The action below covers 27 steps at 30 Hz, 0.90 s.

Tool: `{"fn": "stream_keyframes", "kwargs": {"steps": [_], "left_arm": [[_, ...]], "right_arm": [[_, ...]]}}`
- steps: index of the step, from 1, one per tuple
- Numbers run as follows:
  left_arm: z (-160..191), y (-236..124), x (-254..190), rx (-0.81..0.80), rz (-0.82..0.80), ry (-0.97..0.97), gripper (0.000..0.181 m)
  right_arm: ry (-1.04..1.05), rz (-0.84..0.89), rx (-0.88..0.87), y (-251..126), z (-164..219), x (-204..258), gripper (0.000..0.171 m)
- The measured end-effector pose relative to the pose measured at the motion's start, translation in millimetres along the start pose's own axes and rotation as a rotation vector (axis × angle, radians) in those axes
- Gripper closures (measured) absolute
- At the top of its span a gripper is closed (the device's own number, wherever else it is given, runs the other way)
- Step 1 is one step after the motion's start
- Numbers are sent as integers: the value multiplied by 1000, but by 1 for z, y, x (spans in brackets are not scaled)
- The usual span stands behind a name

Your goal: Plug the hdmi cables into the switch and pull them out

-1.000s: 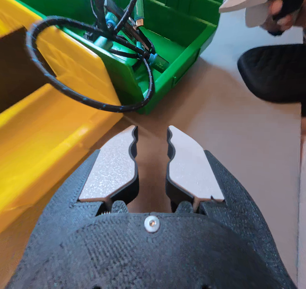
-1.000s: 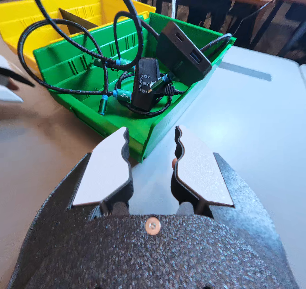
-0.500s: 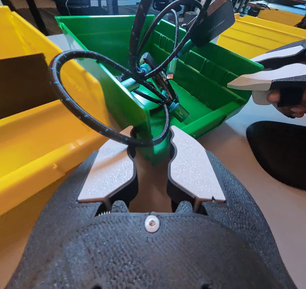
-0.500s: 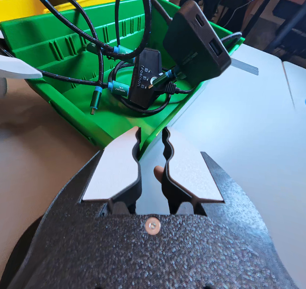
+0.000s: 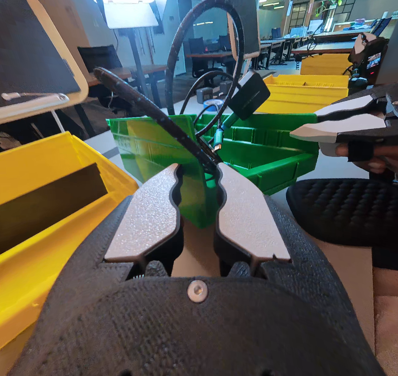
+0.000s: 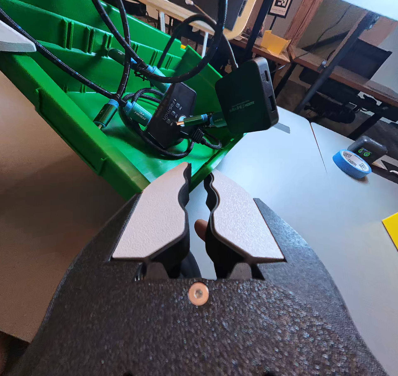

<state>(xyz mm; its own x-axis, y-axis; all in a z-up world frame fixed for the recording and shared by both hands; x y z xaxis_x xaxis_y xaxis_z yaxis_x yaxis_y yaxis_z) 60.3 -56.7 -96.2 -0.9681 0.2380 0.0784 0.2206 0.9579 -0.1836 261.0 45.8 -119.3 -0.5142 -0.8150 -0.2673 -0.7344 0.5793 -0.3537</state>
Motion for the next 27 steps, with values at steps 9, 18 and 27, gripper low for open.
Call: {"fn": "stream_keyframes", "kwargs": {"steps": [9, 18, 27], "left_arm": [[-55, -48, 0, -168, -69, 112, 155], [-103, -164, 40, -344, -267, 239, 157], [-64, -296, 113, -214, -595, 289, 163]], "right_arm": [[-109, 39, -193, -31, -60, 9, 162], [-283, -77, -471, -22, -180, 68, 161], [-317, -451, -546, 73, -244, 213, 163]]}}
Point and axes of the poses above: each gripper's, where its closed fingertips meet, y out along the fingers, z out of its underside, x = y × z across the jaws, the point moved 5 cm from there along -y, back along the fingers, and after that the axes turned 5 degrees about x, right-handed, at the moved point
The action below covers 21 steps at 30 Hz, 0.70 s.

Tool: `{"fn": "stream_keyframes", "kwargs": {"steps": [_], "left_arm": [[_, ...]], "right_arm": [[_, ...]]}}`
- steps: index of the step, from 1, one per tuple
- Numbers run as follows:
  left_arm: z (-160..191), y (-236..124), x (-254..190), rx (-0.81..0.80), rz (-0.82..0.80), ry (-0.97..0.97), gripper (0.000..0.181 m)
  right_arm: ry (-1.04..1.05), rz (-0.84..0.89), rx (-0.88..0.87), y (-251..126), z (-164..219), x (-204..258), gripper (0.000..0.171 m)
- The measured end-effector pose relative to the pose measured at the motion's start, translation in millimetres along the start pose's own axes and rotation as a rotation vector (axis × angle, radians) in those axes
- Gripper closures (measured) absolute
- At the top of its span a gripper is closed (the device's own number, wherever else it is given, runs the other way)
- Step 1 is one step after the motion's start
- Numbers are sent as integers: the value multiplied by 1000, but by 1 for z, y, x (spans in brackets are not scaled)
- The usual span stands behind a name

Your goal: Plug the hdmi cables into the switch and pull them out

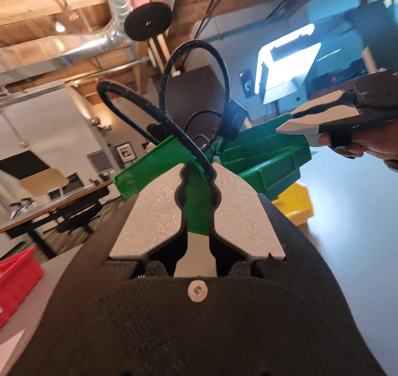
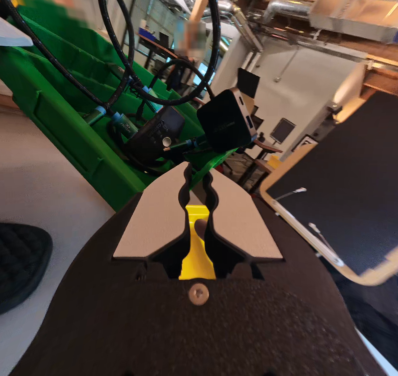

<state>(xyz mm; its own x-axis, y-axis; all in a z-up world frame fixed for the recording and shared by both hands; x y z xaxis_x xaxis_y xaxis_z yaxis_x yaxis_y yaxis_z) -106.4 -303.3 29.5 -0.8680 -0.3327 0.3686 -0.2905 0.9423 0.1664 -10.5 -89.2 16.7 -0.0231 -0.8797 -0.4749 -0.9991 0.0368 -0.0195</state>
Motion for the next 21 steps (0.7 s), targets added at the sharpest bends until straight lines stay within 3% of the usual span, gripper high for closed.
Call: {"fn": "stream_keyframes", "kwargs": {"steps": [5, 9, 12, 17, 21], "left_arm": [[50, -20, 34, 127, -60, -16, 164], [102, -19, 41, 236, -48, -55, 165], [134, -13, 37, 264, -31, -97, 167], [184, 16, 20, 415, -37, -125, 167], [209, 33, 0, 539, 107, -184, 156]], "right_arm": [[77, -109, 7, 60, 33, 44, 162], [100, -155, 106, 86, 77, 71, 160], [67, -94, 159, 91, 96, 72, 159], [83, -137, 418, 102, 131, 55, 155], [59, -229, 540, 81, 153, 48, 135]]}}
Point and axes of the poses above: each gripper's, where its closed fingertips meet, y out along the fingers, z out of its underside, x = y × z across the jaws, the point moved 5 cm from there along -y, back along the fingers, and after that the axes turned 5 degrees about x, right-handed, at the moved point
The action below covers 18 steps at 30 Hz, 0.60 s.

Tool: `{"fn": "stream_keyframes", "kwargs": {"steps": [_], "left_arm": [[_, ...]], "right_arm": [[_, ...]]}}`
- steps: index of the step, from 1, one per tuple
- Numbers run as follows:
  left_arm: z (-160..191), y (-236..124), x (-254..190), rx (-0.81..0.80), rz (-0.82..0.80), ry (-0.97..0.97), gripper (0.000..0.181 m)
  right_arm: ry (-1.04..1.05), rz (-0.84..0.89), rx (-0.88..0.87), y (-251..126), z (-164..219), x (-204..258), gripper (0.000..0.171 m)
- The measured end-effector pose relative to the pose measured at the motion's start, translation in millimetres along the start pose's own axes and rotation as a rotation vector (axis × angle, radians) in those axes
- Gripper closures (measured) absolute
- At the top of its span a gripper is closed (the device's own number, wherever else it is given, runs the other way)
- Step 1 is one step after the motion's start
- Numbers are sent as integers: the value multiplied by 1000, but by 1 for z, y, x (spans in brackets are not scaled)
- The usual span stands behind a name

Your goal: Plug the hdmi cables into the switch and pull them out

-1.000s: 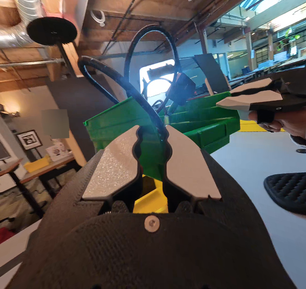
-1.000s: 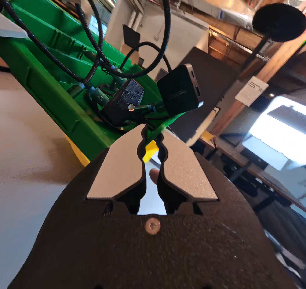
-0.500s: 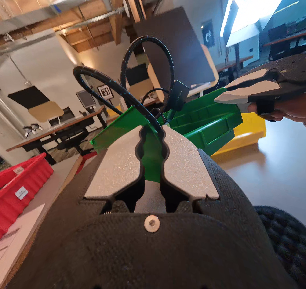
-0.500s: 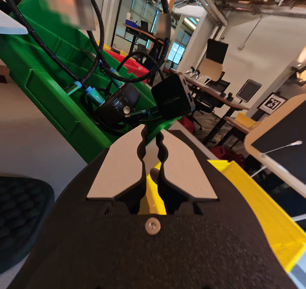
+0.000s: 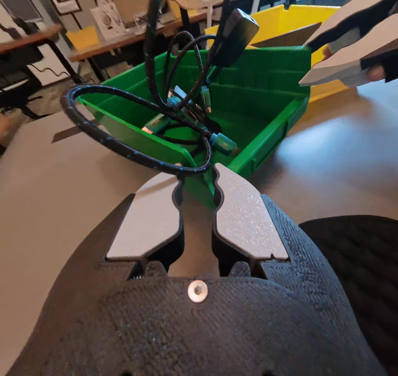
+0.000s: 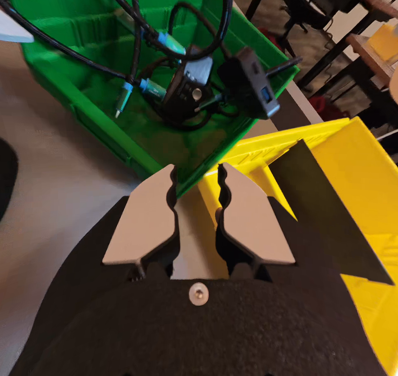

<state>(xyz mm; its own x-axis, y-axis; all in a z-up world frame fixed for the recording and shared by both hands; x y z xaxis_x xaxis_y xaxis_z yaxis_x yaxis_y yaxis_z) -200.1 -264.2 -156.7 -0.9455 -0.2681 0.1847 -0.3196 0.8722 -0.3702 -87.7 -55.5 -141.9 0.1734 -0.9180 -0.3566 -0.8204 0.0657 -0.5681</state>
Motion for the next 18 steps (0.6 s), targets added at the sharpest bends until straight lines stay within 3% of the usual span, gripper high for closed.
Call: {"fn": "stream_keyframes", "kwargs": {"steps": [3, 7, 10, 14, 18], "left_arm": [[-14, -10, 5, -35, 24, 10, 152], [-36, -27, 9, -17, 38, 72, 142], [-49, -25, -13, 59, 38, 243, 134], [-77, -26, -21, 121, -124, 437, 136], [-117, -53, -12, 43, -208, 409, 132]], "right_arm": [[-23, -6, -11, -31, 13, -15, 132], [-146, -21, 178, -54, 41, -43, 126], [-263, -14, 374, -43, 65, -59, 121], [-335, -55, 513, -12, 87, -62, 116], [-336, -95, 528, 4, 104, -64, 136]]}}
Point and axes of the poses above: each gripper's, where its closed fingertips meet, y out along the fingers, z out of its underside, x = y × z across the jaws, the point moved 5 cm from there along -y, back along the fingers, and after that the axes turned 5 degrees about x, right-handed, at the moved point
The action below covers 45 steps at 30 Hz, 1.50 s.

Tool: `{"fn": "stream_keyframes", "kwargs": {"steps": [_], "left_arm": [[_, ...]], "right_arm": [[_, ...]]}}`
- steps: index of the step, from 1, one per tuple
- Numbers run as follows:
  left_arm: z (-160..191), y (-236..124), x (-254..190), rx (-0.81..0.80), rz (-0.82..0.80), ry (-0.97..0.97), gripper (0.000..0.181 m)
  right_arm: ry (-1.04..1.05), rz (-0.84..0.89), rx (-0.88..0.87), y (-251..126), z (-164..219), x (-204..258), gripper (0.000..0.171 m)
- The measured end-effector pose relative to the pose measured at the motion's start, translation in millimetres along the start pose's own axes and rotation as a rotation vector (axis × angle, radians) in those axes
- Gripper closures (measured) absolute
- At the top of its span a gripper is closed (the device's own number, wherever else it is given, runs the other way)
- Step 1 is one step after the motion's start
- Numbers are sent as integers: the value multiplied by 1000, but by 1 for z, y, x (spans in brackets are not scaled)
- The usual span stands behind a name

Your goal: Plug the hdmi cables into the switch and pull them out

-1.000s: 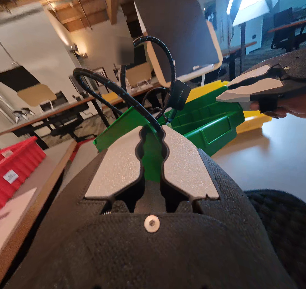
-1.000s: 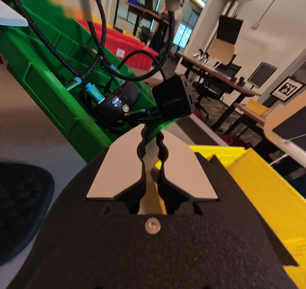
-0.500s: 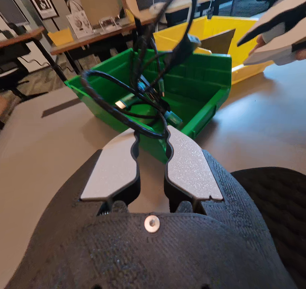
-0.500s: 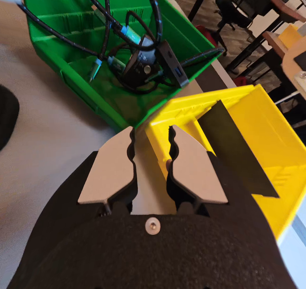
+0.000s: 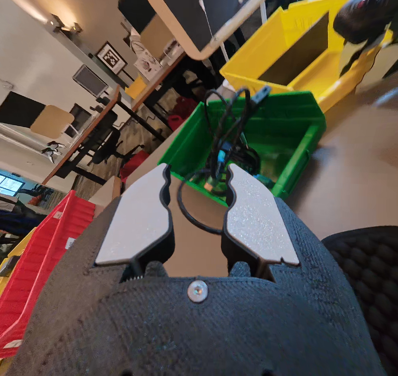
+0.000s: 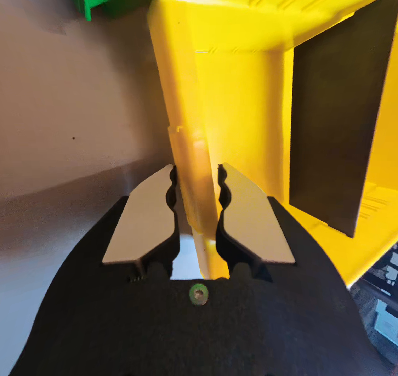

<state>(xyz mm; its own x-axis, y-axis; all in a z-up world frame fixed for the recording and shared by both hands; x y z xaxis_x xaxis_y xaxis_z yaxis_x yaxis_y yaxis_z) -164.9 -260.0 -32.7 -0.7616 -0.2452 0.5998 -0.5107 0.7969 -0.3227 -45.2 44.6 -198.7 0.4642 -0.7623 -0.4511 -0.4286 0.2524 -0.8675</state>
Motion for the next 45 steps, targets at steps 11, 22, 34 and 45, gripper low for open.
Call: {"fn": "stream_keyframes", "kwargs": {"steps": [11, 22, 34, 45], "left_arm": [[11, 62, -123, 195, 548, 192, 123], [36, 144, -146, 399, 571, 352, 149], [30, 172, -141, 358, 553, 306, 153], [28, 214, -115, 355, 425, 278, 137]], "right_arm": [[50, 16, 25, -46, 77, 41, 139], [139, 106, 88, -65, 143, 39, 138], [340, 209, 167, -24, 166, -37, 136], [479, 259, -136, -50, 129, -54, 128]]}}
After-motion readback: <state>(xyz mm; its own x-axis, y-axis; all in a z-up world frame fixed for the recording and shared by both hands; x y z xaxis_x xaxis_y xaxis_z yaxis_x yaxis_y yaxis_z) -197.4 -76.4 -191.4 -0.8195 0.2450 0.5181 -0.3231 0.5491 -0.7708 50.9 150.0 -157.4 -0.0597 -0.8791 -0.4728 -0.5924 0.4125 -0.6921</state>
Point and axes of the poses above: each gripper's, where its closed fingertips meet, y out along the fingers, z out of its underside, x = y × z across the jaws, the point moved 5 cm from there along -y, back along the fingers, and after that the axes turned 5 degrees about x, right-handed, at the moved point
